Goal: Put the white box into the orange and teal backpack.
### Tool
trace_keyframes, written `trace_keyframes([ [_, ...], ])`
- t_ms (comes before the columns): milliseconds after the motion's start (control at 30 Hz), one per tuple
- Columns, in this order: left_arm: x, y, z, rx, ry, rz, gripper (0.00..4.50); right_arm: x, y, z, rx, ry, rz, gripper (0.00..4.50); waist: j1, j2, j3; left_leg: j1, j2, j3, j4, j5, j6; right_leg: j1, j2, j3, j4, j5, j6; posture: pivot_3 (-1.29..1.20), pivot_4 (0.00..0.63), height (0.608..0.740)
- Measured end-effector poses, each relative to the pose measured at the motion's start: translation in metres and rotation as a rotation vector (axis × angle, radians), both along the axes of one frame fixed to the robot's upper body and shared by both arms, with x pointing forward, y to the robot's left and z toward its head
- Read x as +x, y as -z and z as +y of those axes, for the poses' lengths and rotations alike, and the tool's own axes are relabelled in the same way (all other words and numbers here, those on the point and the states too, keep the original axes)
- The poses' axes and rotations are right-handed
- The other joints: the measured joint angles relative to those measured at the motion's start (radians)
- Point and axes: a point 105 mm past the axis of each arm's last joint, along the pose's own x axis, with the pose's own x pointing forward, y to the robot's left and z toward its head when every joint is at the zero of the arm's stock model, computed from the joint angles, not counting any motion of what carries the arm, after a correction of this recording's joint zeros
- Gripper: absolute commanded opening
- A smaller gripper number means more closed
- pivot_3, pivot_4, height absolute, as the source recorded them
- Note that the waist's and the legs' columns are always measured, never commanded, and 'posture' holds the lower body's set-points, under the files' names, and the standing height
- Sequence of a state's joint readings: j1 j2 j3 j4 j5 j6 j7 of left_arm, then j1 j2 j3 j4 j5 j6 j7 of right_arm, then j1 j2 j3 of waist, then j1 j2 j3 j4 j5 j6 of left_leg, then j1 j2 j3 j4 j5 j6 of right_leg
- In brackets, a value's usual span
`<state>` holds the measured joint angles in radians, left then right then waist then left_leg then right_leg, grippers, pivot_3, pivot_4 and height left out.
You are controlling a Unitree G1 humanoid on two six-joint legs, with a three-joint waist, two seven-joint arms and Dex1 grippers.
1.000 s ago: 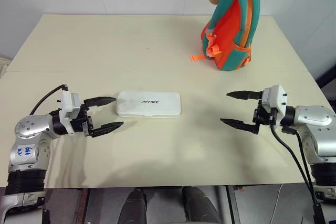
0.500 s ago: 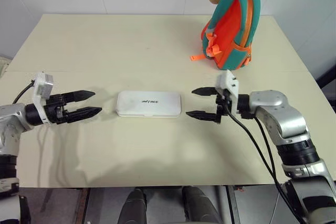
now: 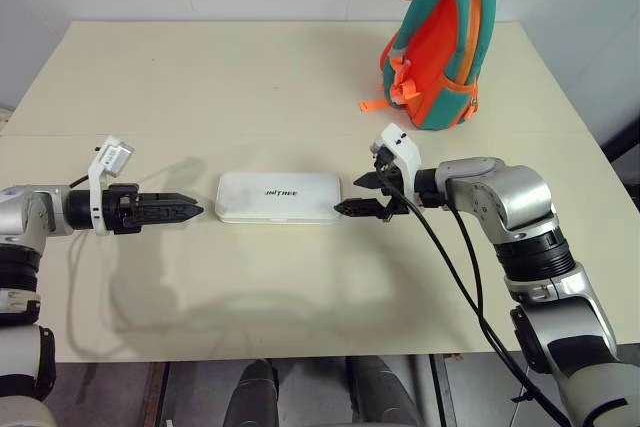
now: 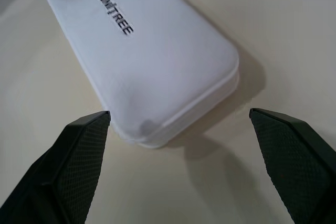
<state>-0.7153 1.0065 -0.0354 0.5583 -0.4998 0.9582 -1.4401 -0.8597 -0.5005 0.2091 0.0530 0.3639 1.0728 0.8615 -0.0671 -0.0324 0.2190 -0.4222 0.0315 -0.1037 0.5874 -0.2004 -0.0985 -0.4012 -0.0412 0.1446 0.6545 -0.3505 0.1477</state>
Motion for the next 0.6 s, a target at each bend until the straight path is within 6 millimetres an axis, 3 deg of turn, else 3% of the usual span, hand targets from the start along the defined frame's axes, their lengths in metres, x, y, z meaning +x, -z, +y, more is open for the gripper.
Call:
trace_keyframes([
  [267, 0.006, 0.0, 0.014, 0.028, -0.079, 0.067, 4.46, -0.002, 0.005, 0.0, -0.005, 0.009, 0.044, 4.48, -0.013, 0.0, 0.0, 0.0, 0.0, 0.0, 0.002, 0.0, 0.0, 0.0, 0.0, 0.0, 0.002, 0.0, 0.0, 0.0, 0.15, 0.74],
  [500, 0.015, 0.026, -0.003, -0.037, -0.092, 0.175, 4.46, -0.005, 0.007, 0.004, 0.005, 0.004, 0.065, 4.48, -0.017, 0.0, 0.0, 0.0, 0.0, 0.0, 0.003, 0.0, 0.0, 0.0, 0.0, 0.0, 0.003, 0.0, 0.0, 0.0, 0.15, 0.74],
  [600, 0.018, 0.025, -0.003, -0.048, -0.106, 0.189, 4.46, -0.005, 0.007, 0.004, 0.006, 0.004, 0.067, 4.48, -0.016, 0.0, 0.0, 0.0, 0.0, -0.001, 0.003, 0.0, 0.0, 0.0, 0.0, 0.0, 0.004, 0.0, 0.0, 0.0, 0.15, 0.74],
])
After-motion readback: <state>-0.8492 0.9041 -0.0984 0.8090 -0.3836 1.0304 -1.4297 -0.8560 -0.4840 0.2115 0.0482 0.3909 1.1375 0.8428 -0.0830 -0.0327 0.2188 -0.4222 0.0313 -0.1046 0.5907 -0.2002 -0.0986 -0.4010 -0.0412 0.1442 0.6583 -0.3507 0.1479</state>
